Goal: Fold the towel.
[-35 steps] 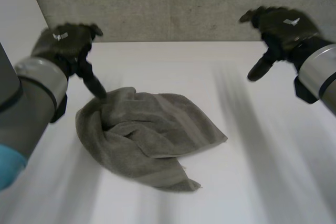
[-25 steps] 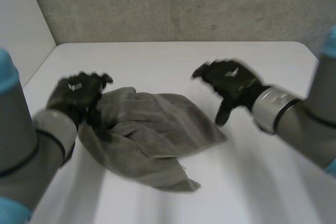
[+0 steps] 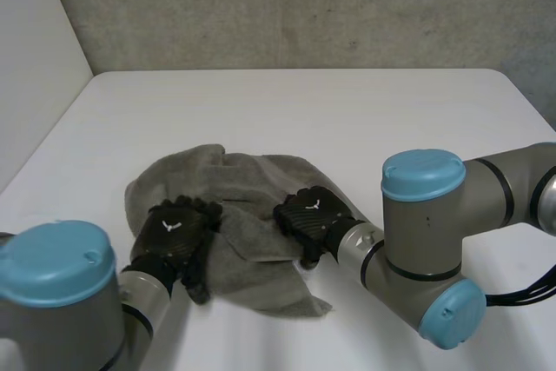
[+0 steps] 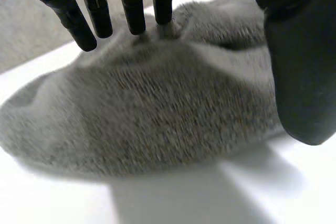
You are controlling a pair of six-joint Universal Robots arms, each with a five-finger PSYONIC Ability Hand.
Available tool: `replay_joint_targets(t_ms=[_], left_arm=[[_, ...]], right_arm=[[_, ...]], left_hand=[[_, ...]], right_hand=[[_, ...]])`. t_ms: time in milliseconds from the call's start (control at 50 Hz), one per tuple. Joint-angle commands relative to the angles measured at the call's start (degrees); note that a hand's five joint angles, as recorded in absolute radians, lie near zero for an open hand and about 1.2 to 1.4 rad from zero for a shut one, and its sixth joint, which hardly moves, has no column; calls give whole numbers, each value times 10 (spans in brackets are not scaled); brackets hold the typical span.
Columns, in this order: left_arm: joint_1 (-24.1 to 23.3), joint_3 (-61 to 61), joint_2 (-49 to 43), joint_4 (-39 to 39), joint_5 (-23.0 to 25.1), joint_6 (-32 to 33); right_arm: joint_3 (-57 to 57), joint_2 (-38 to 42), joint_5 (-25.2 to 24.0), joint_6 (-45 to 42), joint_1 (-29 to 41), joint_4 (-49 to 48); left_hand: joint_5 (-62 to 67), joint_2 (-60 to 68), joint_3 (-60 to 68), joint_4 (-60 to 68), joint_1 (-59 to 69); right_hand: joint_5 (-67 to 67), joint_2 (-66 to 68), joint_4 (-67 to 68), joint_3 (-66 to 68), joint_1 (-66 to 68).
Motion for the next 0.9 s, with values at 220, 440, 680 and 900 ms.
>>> replay_joint_targets(t_ms=[220,440,680,900], left_arm=[[-32,13,-20,-3,-7,4],[-36,9,-15,11,-25,3],[-39,2,21,43,-13,2],[-11,8,121,36,41,0]], right_arm=[[-1,2,34,17,-15,-33],[15,-43,60,15,-118,-29],[69,-109,44,13,-225,-44],[110,-251,-14,21,-293,-37]], left_hand=[[-100,2,7,-5,5],[315,417,422,409,419],[536,638,643,630,640],[536,638,643,630,640]], right_hand=[[365,361,366,364,364],[365,361,366,364,364],[365,361,366,364,364],[365,361,366,364,364]])
